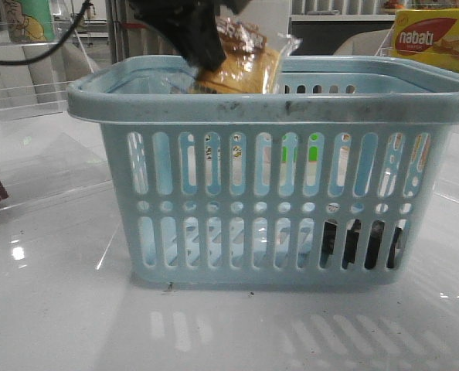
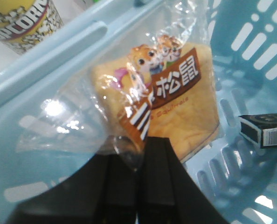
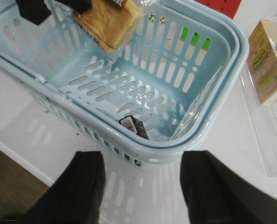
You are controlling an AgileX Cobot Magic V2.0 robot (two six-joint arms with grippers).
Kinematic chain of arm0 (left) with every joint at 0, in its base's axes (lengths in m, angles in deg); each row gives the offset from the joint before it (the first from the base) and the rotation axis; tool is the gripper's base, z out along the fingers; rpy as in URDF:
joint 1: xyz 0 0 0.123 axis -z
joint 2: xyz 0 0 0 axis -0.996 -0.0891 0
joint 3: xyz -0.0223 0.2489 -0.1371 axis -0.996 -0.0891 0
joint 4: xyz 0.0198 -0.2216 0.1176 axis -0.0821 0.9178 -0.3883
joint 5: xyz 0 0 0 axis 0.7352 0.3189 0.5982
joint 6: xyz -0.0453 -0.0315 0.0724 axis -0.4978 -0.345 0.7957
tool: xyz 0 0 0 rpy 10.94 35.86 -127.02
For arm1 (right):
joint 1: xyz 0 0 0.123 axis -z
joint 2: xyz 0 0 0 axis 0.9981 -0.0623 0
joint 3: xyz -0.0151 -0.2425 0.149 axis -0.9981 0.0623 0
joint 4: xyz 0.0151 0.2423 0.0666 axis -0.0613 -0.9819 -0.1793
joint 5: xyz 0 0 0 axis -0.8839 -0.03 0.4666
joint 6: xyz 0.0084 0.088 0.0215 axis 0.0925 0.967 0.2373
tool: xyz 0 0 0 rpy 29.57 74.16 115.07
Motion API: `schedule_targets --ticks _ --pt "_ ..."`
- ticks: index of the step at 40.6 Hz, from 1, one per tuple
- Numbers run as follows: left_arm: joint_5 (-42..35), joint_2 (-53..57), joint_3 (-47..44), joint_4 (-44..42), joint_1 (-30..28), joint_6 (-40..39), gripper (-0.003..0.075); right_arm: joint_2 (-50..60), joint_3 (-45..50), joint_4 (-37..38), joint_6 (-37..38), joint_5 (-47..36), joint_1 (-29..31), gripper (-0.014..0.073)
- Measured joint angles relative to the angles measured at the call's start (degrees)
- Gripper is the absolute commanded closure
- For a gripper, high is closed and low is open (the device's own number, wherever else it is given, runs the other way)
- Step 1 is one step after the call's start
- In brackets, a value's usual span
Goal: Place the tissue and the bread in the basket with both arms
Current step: 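Grasp the bread cake and carry it over the basket with left gripper, then open the left gripper to drop the bread cake into the basket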
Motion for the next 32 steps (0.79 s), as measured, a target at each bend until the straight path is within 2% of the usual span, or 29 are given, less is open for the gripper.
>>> schedule_targets --ticks 5,11,14,23,32 --pt "-0.2 -2.5 0.0 0.0 0.0 0.0 0.0535 0.0 0.0 0.0 0.0 0.0 0.0 0.0116" --pt "-0.6 -3.2 0.0 1.9 0.1 0.0 0.0342 0.0 0.0 0.0 0.0 0.0 0.0 0.0116" --pt "-0.7 -3.1 0.0 2.2 0.3 0.0 0.0293 0.0 0.0 0.0 0.0 0.0 0.0 0.0116" --pt "1.4 1.1 0.6 2.5 0.5 0.0 0.0300 0.0 0.0 0.0 0.0 0.0 0.0 0.0116" --pt "5.5 11.9 0.9 2.3 0.5 0.0 0.0300 0.0 0.0 0.0 0.0 0.0 0.0 0.0116"
